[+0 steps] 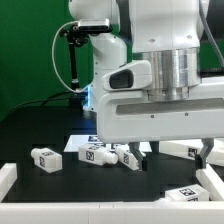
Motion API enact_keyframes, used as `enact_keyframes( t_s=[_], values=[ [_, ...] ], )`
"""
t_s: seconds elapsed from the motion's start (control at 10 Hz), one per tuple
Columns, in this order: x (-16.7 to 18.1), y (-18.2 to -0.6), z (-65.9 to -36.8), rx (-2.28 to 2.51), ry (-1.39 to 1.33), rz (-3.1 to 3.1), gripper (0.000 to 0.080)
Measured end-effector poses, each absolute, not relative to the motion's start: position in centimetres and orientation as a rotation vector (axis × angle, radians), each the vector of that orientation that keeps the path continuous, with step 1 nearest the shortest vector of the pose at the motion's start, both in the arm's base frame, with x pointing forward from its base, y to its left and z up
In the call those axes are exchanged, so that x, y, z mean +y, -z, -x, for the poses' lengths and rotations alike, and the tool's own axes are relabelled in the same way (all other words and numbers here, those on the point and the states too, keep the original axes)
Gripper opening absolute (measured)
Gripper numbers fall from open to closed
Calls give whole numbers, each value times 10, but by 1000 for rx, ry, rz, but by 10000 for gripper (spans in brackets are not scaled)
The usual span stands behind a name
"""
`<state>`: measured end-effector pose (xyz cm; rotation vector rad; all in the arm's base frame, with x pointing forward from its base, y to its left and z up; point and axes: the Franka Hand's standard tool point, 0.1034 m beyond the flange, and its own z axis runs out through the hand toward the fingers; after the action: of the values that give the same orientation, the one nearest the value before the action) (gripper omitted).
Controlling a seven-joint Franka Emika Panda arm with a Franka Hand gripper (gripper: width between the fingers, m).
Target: Assemble one leg
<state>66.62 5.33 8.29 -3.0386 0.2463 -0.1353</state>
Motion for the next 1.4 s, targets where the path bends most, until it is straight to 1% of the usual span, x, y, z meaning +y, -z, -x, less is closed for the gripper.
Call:
enact_keyframes(
  t_s=[0.4, 0.6, 0.8, 0.9, 1.3, 1.4],
  values=[
    [54, -81, -663, 276, 128, 3035, 649],
    [65, -69, -643, 547, 61, 2998, 649],
    [79, -54, -642, 799, 28, 2925, 649],
    [76, -52, -646, 837, 76, 2888, 649],
    [78, -51, -644, 834, 68, 2890, 649],
    [79, -45, -637, 944, 37, 2851, 649]
  ],
)
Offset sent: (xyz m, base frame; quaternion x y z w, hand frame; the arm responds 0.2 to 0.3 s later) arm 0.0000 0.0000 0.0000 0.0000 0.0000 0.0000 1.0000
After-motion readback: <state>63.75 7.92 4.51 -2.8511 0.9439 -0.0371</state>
